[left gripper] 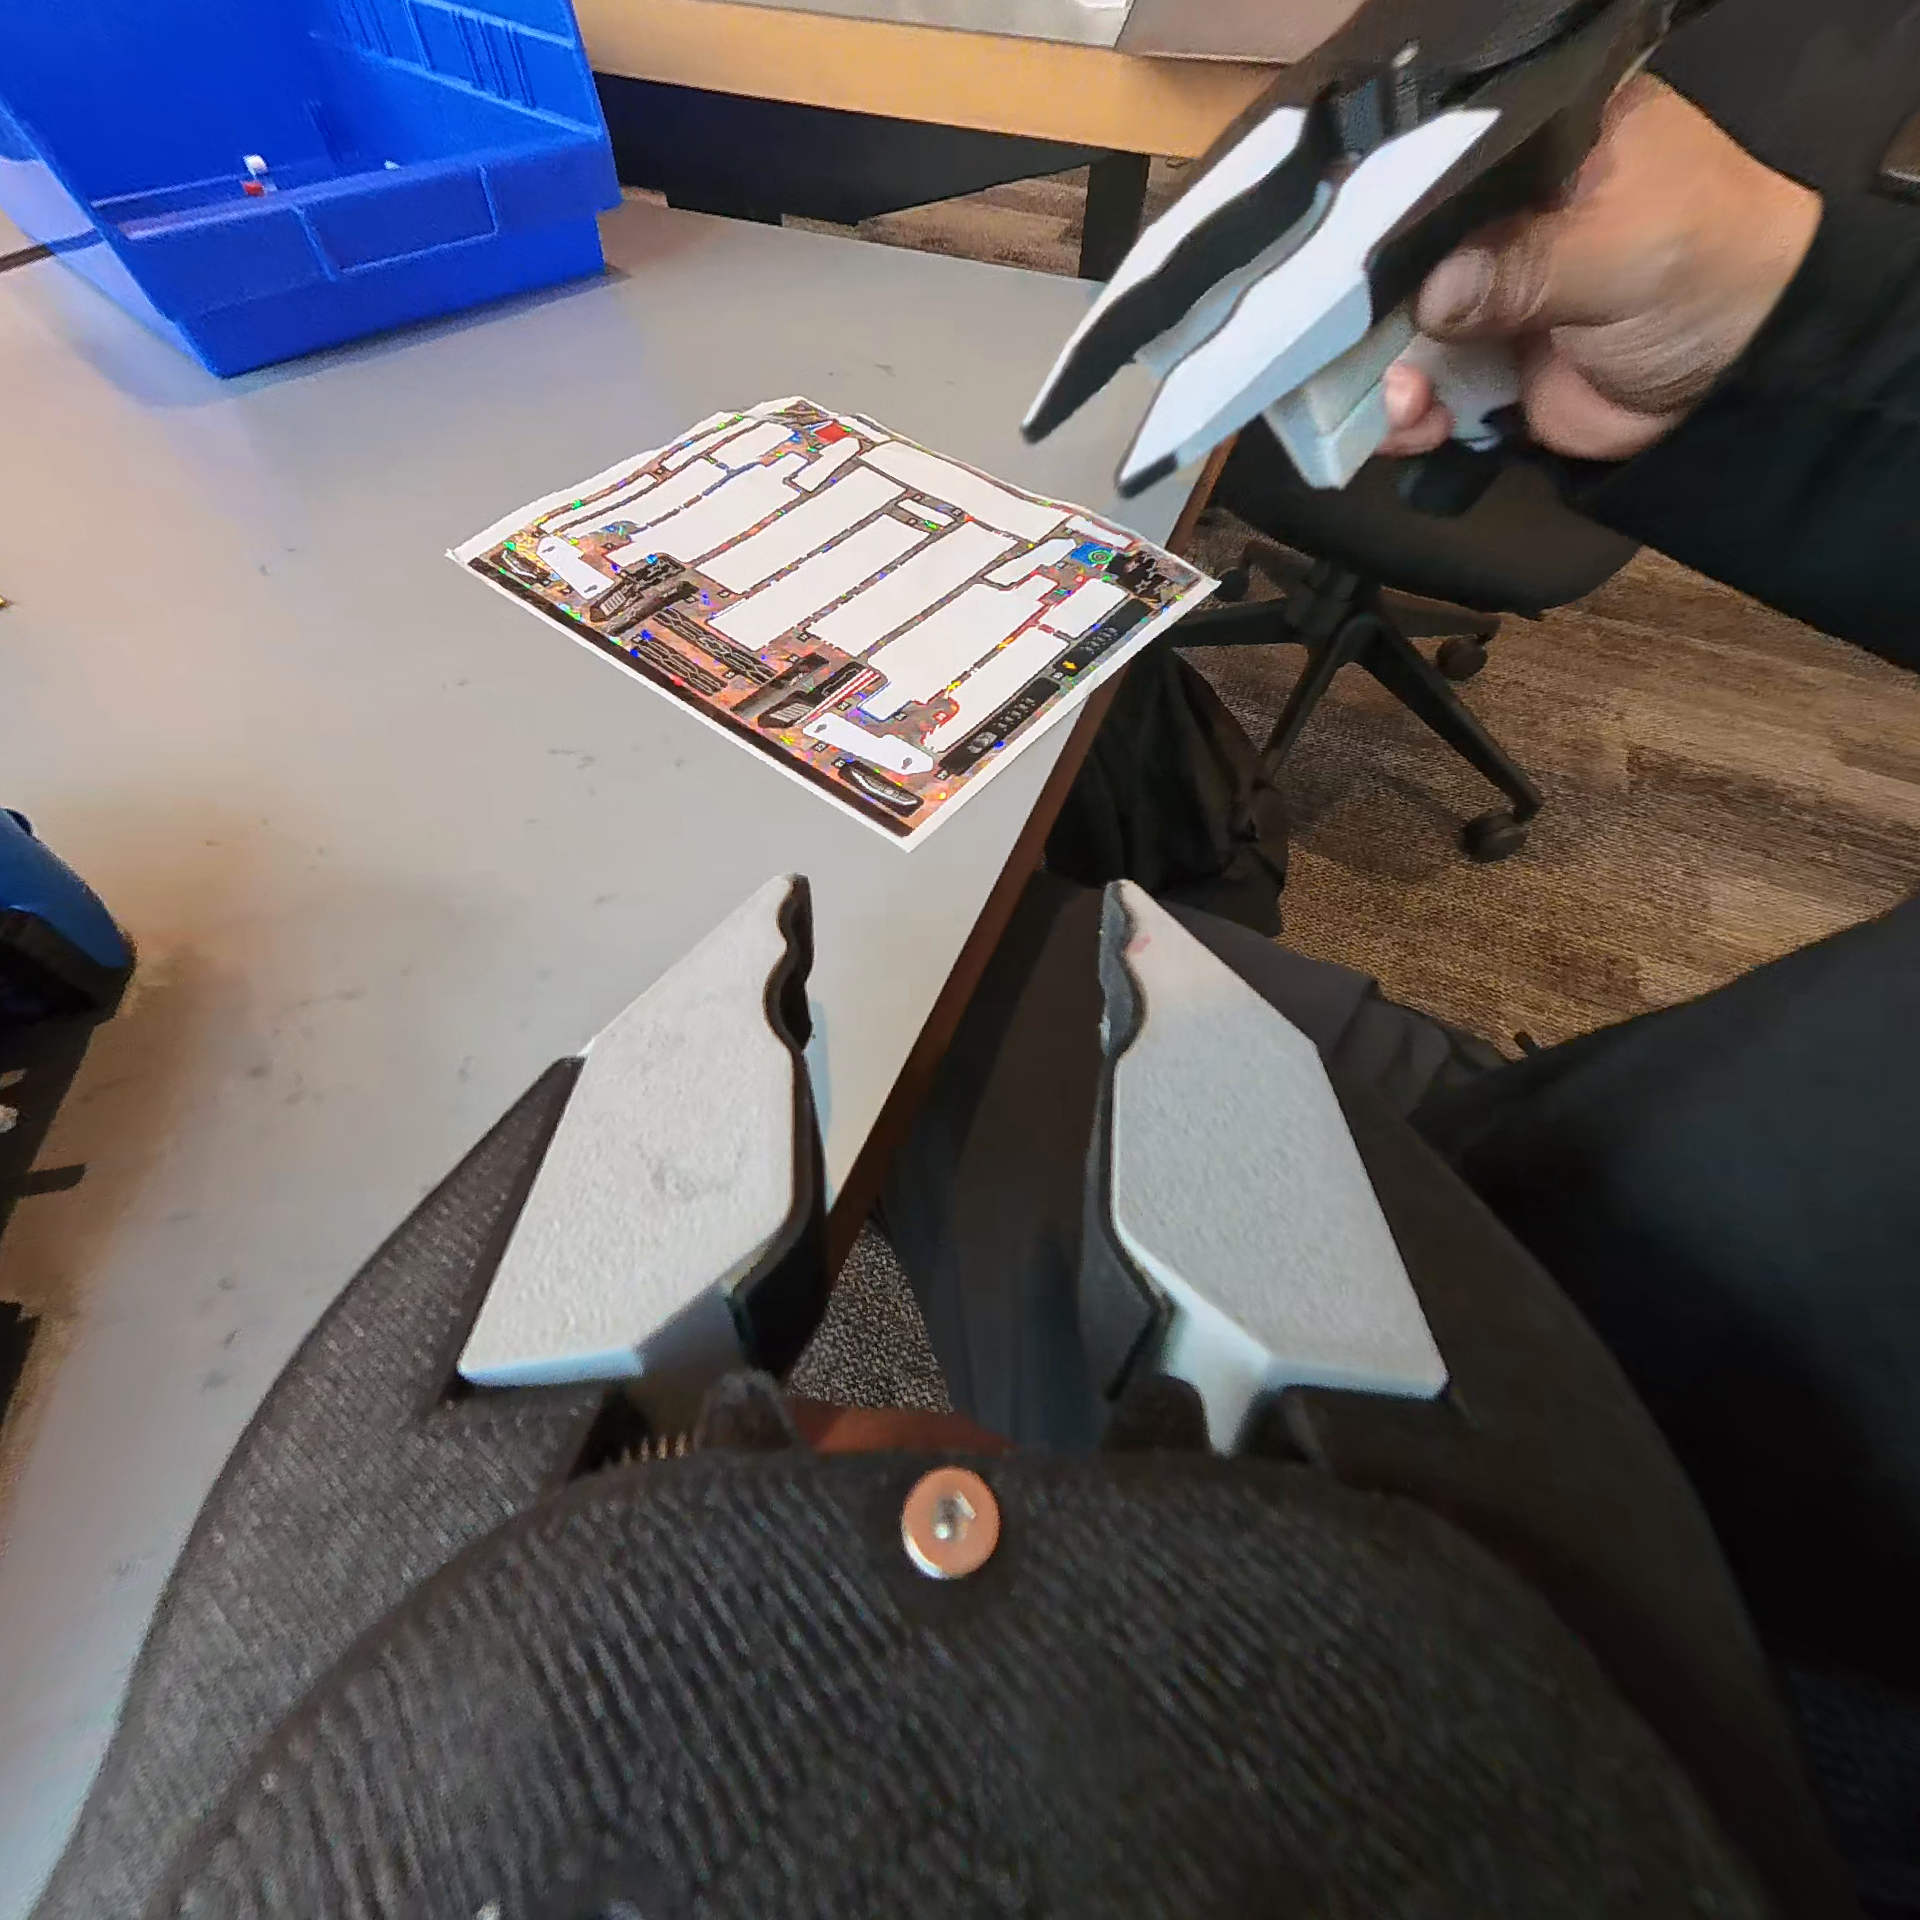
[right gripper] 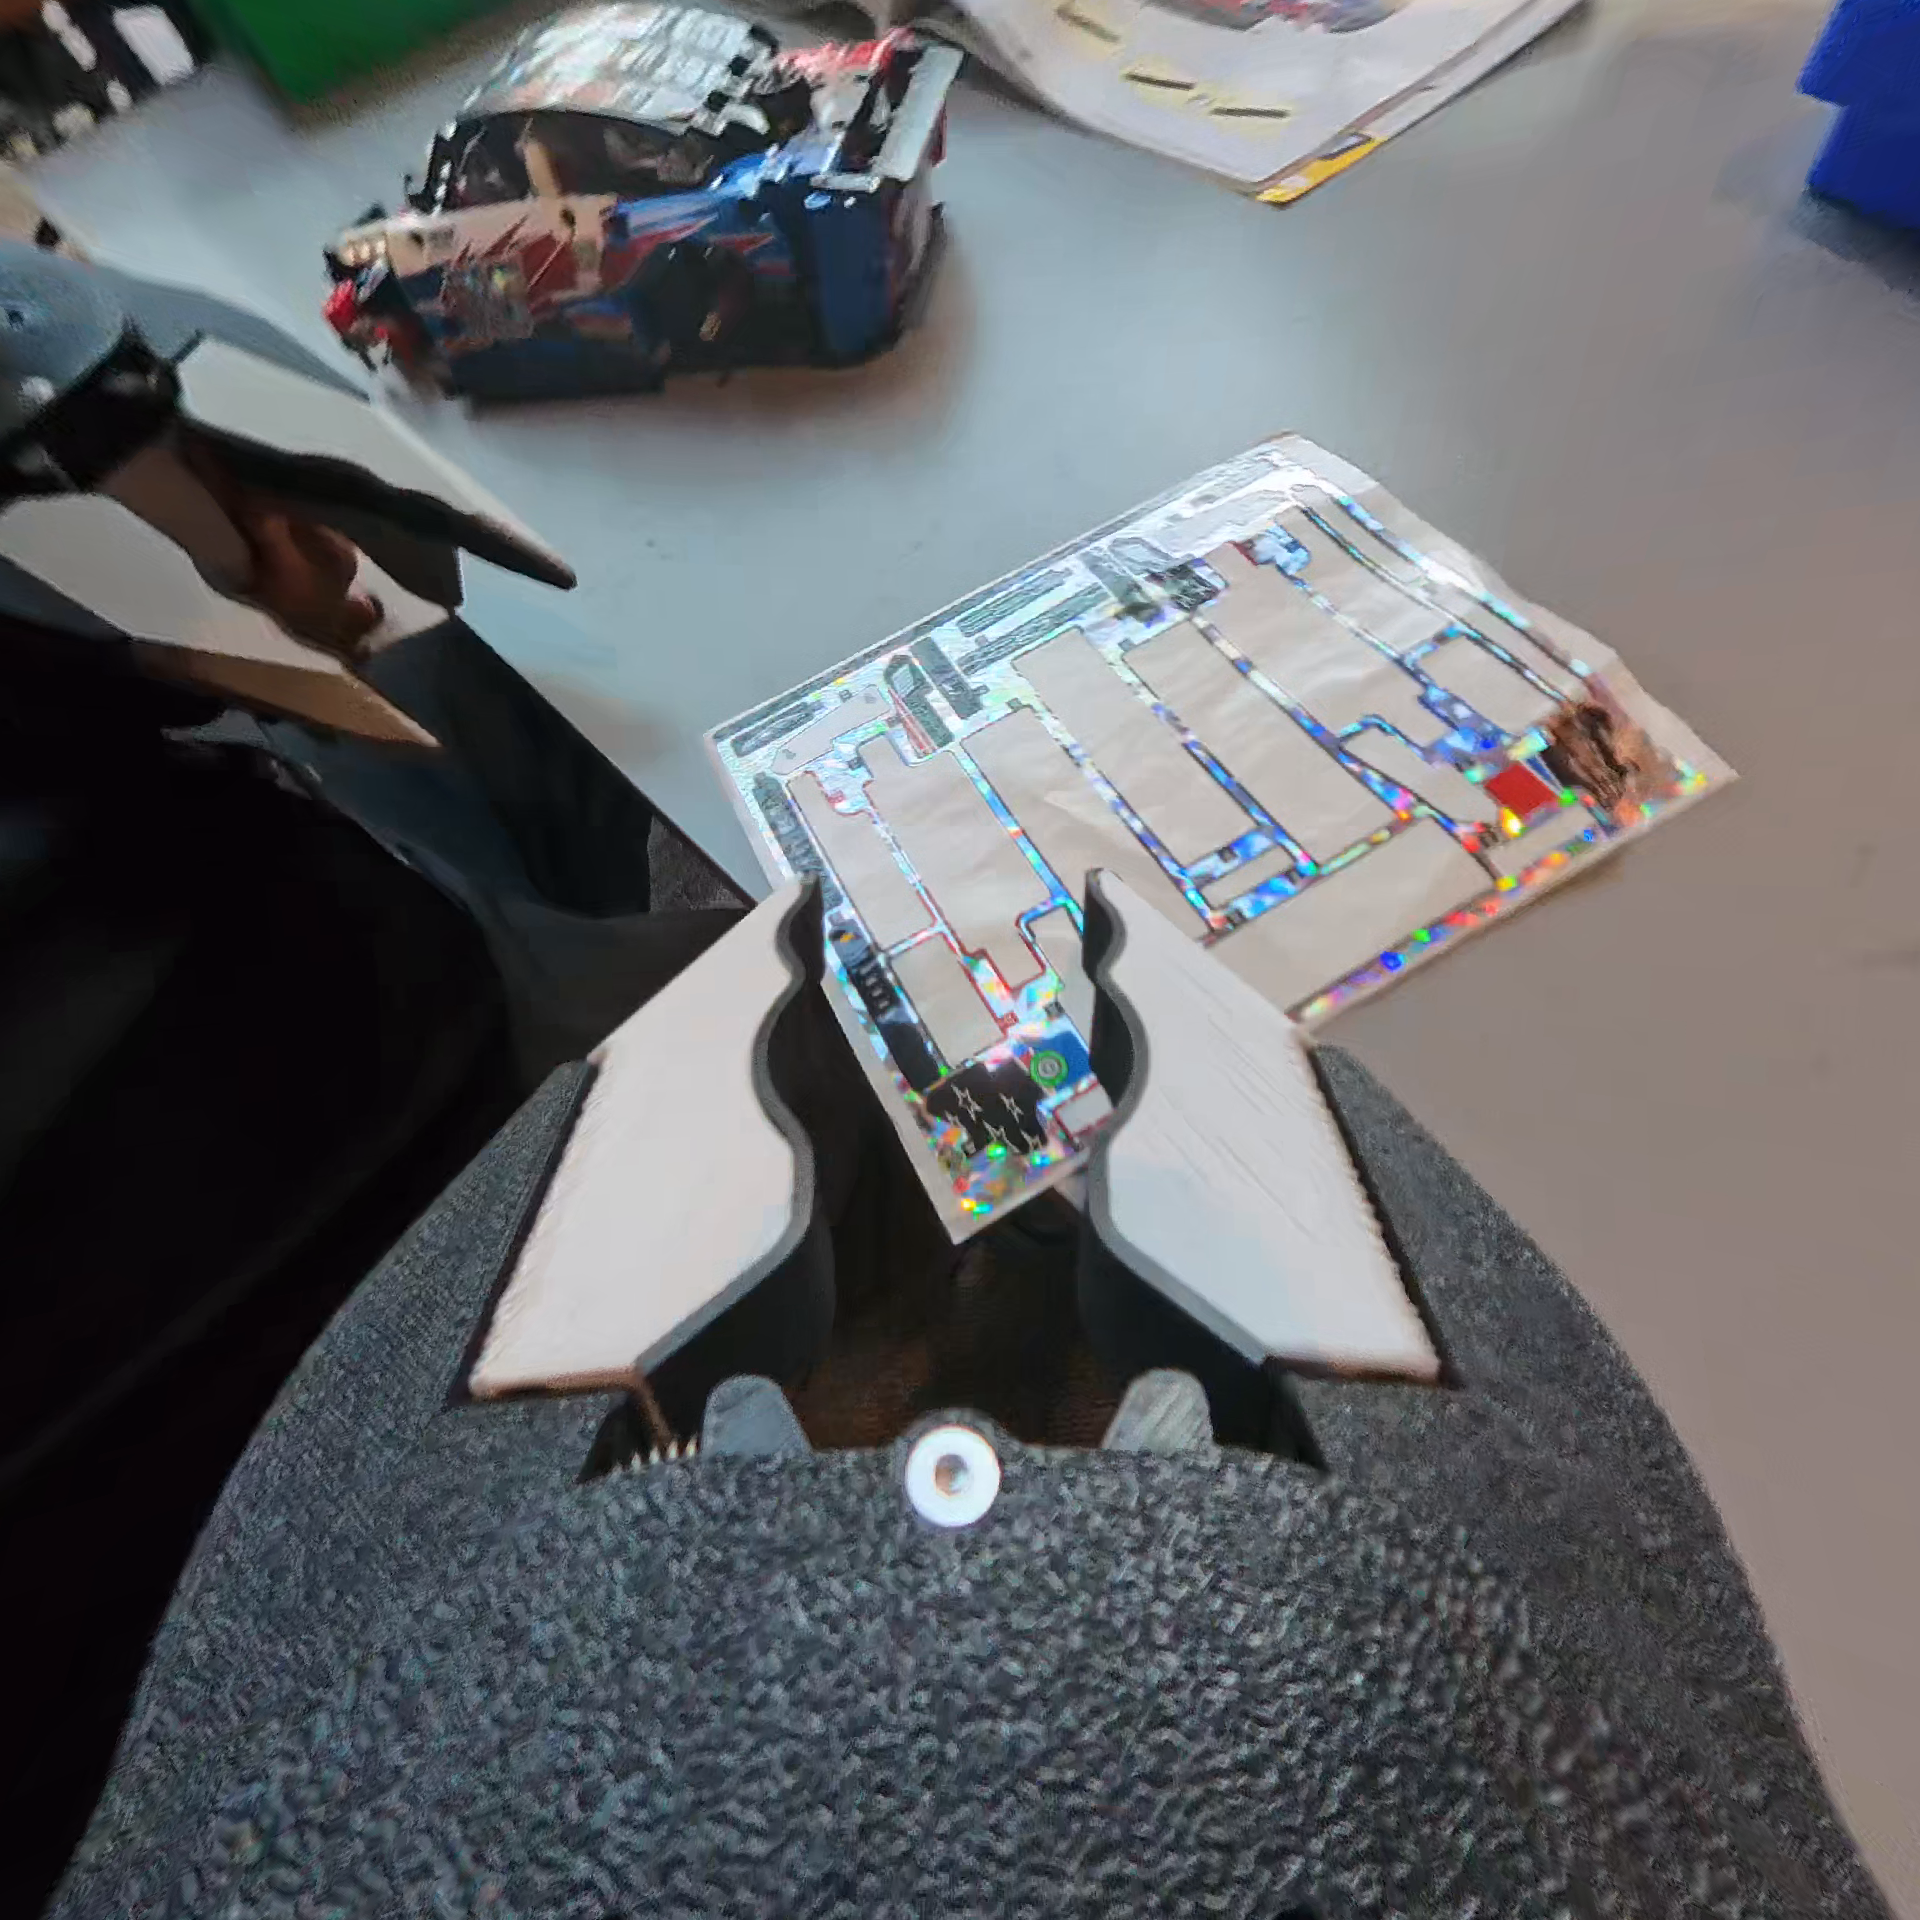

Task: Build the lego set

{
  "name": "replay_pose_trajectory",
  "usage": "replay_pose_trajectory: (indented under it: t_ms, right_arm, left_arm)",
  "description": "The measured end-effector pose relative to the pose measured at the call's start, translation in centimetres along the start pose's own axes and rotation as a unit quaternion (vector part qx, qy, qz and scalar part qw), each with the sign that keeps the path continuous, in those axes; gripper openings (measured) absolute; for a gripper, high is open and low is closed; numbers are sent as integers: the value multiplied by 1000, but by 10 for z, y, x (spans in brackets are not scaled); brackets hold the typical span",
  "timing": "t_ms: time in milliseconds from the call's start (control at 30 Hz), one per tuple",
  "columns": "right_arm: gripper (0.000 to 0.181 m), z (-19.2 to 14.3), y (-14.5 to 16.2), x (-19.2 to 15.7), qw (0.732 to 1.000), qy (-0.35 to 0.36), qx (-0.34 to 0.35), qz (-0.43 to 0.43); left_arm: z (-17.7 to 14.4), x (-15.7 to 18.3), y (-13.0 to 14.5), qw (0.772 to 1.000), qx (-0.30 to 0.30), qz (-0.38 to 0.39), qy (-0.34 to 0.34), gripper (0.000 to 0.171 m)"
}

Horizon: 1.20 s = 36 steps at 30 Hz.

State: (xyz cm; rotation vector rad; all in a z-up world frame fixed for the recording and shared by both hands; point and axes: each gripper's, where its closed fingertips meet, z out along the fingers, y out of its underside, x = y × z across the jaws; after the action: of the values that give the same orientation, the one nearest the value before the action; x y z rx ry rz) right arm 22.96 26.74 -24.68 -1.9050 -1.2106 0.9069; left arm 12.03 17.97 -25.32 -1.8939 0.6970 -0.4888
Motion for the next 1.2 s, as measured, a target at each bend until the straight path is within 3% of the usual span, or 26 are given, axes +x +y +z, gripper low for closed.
replay_pose_trajectory:
  t_ms: [233,400,1000,1133,1200]
  right_arm:
    - [43,-22,16,6,993,22,20,113]
    - [37,-20,25,9,971,24,62,230]
    - [43,-11,34,1,942,-25,46,330]
    - [25,-5,36,13,934,-14,51,352]
    - [4,-1,42,15,942,0,29,335]
  left_arm:
    - [7,9,-1,1000,-13,9,11,53]
    - [10,16,-1,1000,-17,14,12,53]
    - [7,23,5,1000,-17,13,10,52]
    - [8,23,6,1000,-19,9,13,52]
    - [8,22,6,1000,-19,11,12,52]
